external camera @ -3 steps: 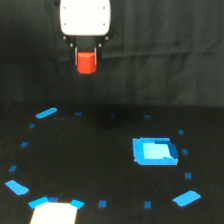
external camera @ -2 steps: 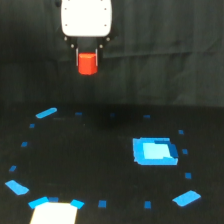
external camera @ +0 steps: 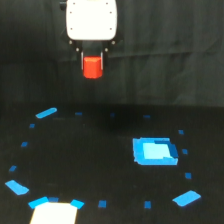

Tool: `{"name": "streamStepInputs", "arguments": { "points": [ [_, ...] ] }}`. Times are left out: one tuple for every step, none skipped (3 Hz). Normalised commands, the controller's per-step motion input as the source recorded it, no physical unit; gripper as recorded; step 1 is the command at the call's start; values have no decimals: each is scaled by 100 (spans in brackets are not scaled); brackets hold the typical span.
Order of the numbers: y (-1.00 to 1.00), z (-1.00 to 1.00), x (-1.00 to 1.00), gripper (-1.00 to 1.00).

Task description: Pick up the red object from the table

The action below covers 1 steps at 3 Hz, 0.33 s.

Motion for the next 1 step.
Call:
{"name": "streamStepInputs", "arguments": {
  "points": [
    [-5, 23, -19, -99]
  ]
}}
